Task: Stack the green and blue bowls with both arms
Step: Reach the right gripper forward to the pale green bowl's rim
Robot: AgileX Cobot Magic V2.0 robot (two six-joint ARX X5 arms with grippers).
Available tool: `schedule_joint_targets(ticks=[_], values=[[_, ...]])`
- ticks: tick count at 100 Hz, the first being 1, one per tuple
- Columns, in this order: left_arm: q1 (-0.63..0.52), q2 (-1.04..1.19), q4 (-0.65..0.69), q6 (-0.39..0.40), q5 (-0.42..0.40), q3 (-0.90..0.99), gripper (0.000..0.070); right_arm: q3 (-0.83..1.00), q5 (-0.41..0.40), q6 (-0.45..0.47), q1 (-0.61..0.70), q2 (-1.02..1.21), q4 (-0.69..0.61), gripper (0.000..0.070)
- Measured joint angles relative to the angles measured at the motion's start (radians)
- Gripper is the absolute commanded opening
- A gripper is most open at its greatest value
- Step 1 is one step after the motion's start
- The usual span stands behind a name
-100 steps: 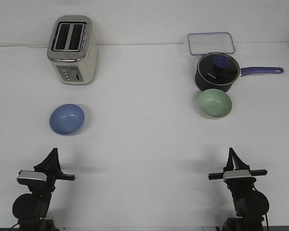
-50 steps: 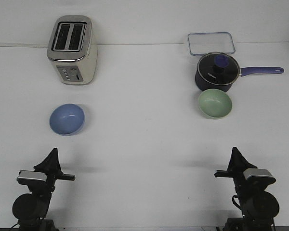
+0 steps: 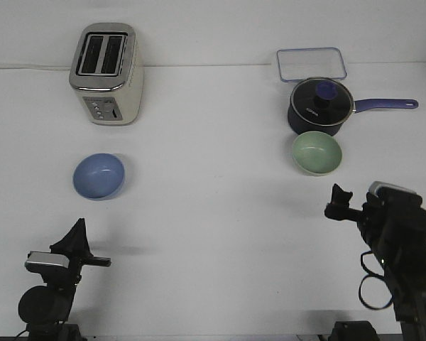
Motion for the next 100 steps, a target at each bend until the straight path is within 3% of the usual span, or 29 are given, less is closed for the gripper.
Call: schedule_joint_targets(ticks=[45,68,90,96,100], values=[[0.0,0.0,0.0,0.0,0.0,0.0,0.0014,0.348,-0.002,-0.101,-0.07,0.657,-0.096,0.055],[0.0,0.0,0.0,0.0,0.0,0.0,0.0014,0.433,-0.005,-0.126,-0.102,0.871,-0.088,0.055],[0.0,0.0,0.0,0.0,0.0,0.0,0.0014,0.48,-0.056,-0.136,-0.132,1.004,-0.04,0.0546],[0.0,0.0,0.0,0.0,0.0,0.0,0.0014,0.496,-0.072,-0.136,-0.136,1.032,-0.037,0.0506],[0.0,0.0,0.0,0.0,0.0,0.0,0.0014,0.507,-0.075,-0.136,-0.138,1.049,-0.037,0.0408]])
